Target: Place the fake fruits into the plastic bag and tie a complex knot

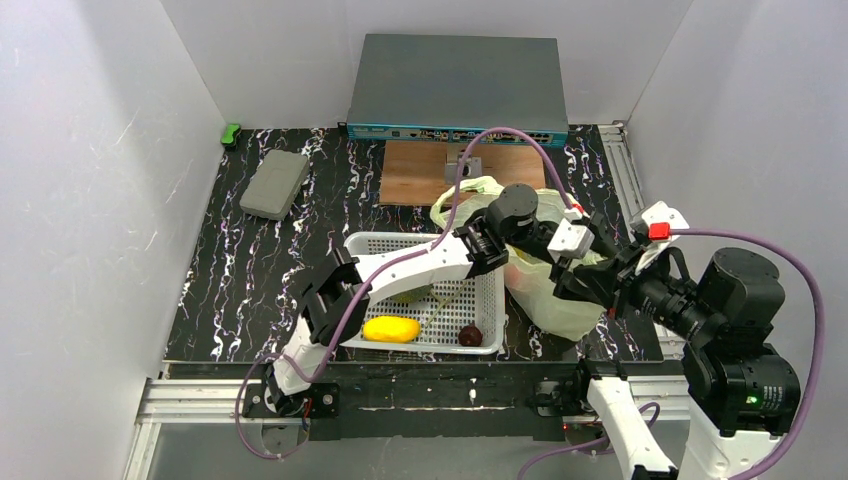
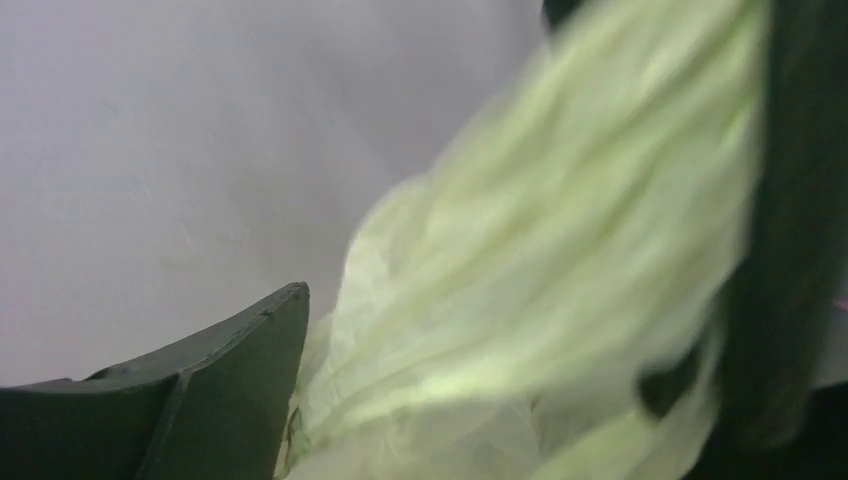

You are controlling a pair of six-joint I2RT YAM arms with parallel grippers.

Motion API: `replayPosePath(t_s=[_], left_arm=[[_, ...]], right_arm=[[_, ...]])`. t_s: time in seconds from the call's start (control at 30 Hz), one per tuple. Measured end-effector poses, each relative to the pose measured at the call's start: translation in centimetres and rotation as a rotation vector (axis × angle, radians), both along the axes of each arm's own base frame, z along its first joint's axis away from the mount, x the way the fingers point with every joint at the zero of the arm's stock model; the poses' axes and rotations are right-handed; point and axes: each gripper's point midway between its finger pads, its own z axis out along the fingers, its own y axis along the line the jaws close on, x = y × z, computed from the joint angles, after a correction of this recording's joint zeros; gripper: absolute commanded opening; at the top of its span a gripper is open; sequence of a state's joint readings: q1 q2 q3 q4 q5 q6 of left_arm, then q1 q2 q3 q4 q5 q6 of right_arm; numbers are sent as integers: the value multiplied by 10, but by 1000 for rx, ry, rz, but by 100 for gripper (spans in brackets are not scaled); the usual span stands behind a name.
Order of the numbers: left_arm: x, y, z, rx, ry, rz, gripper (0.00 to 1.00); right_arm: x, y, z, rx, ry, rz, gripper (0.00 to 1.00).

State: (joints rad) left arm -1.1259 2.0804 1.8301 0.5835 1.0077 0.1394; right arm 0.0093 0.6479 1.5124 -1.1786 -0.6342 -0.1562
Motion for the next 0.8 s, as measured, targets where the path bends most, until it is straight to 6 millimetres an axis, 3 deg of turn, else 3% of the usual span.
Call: replayPosePath(t_s=[0.1, 0.17, 0.27, 0.33, 0.43, 0.57, 0.8], left_arm=[[9, -4, -29, 61, 13, 19, 55], [20, -1, -53, 118, 29, 52, 52], [42, 9, -87, 194, 58, 103, 47], [58, 18, -104, 236, 83, 145, 38], [87, 30, -118, 272, 116, 235, 18], [125, 43, -139, 334, 160, 387, 1], [164, 53, -157, 374, 209, 631, 0]], right_arm=[[2, -8, -4, -5, 9, -61, 1], [5, -13, -8, -10, 24, -107, 1], [13, -34, -27, -55, 92, -237, 1], [18, -46, -39, -91, 135, -308, 1], [30, -61, -55, -139, 191, -383, 1], [56, -69, -54, -166, 162, -422, 1], [107, -75, -65, -215, 116, -427, 1]])
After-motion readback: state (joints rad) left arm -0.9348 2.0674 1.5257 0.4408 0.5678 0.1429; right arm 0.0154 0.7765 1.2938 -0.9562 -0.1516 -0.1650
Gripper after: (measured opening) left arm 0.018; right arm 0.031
